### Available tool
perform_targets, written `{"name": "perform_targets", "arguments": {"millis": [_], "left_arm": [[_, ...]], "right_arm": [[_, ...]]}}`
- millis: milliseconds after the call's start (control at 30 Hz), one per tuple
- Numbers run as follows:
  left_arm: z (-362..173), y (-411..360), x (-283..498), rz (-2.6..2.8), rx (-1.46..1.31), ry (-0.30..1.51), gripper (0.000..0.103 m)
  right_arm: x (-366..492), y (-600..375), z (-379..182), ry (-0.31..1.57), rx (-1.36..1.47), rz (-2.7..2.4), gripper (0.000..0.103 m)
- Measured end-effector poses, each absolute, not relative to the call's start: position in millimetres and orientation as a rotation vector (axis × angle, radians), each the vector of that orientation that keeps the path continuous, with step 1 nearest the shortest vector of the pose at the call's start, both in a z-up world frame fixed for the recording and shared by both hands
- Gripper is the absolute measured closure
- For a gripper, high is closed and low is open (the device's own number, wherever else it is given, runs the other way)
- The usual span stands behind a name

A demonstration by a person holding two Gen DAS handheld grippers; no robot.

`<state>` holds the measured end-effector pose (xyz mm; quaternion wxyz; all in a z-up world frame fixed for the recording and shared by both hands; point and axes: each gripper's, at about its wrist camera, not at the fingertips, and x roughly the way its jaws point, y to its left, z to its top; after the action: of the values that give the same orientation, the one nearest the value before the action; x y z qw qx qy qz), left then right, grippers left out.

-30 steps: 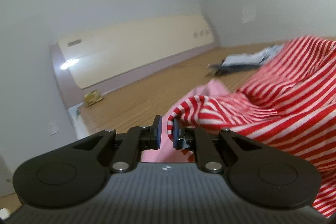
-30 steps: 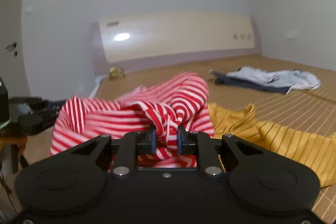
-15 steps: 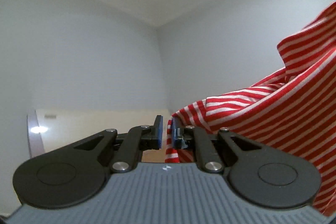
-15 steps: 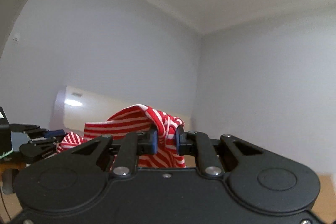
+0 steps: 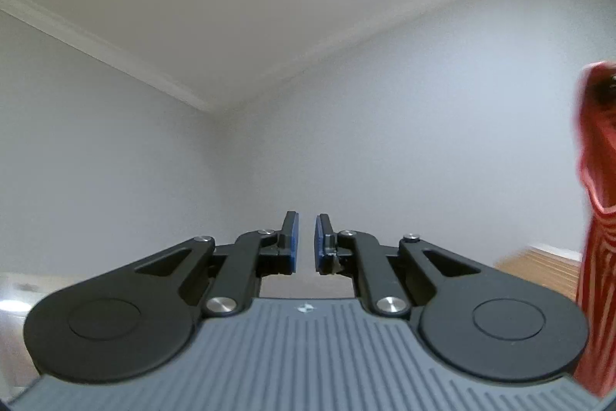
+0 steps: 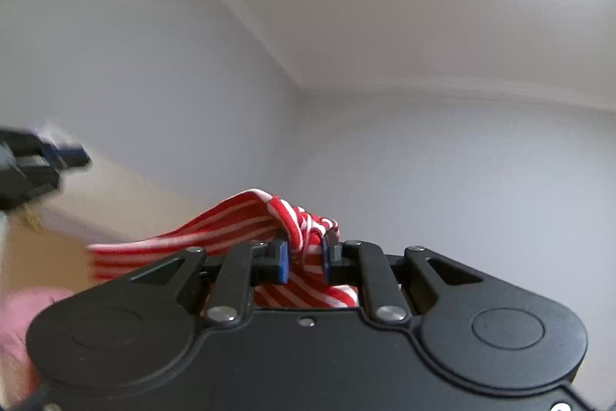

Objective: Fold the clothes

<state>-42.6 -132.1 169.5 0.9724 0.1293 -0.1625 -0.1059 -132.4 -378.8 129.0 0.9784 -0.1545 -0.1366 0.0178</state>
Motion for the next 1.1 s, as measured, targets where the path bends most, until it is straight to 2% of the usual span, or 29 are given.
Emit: {"name": "perform_targets", "arguments": {"millis": [67,133,200,300,400,467,567,633,667,700,733,867,1100], "left_arm": [[144.7,-140.7,-30.2,-0.462,0.196,-0.2,0.091],[121.8,-148.3,-22.7,-0.664,0.131,-0.115,0.085],[96.4,-162.0,-23.5,-0.799,0.099,-0.062,0.064],[77.0,-176.6,-42.9,-0.894,0.07,-0.097,0.036],[73.5,-194.6,-65.0,-1.004,0.081,-0.117,0.017],[72.4,-213.6,-77.7,-0.995,0.14,-0.124,0.015],[56.4,-243.9,-73.9,-0.913,0.238,-0.144,0.015],[49.1,-262.3,-71.0,-0.902,0.28,-0.103,0.025],[45.4,-266.1,-69.3,-0.896,0.287,-0.081,0.049],[41.8,-269.5,-67.7,-0.888,0.296,-0.058,0.08],[39.9,-269.1,-66.9,-0.87,0.306,-0.033,0.089],[57.8,-245.1,-71.7,-0.846,0.373,-0.056,0.091],[150.1,-185.0,-112.1,-0.813,0.437,-0.23,0.09]], "right_arm": [[-131.5,-386.4,111.8,-0.242,-0.319,0.031,0.086],[-130.6,-394.0,94.5,-0.209,-0.327,0.025,0.086],[-129.7,-401.6,77.3,-0.177,-0.335,0.02,0.086],[-130.3,-409.9,59.0,-0.134,-0.337,0.018,0.086],[-130.0,-416.6,49.3,-0.105,-0.324,0.023,0.086],[-129.4,-416.2,43.2,-0.104,-0.319,0.028,0.086],[-140.6,-415.2,40.0,-0.129,-0.3,0.045,0.086],[-151.7,-418.6,39.2,-0.153,-0.289,0.045,0.086],[-158.7,-420.0,35.7,-0.166,-0.284,0.043,0.086],[-165.7,-421.3,32.3,-0.178,-0.279,0.042,0.086],[-174.1,-422.2,30.4,-0.19,-0.278,0.038,0.086],[-194.1,-418.7,23.2,-0.213,-0.293,0.003,0.086],[-254.6,-406.7,16.5,-0.437,-0.277,-0.061,0.086]]}}
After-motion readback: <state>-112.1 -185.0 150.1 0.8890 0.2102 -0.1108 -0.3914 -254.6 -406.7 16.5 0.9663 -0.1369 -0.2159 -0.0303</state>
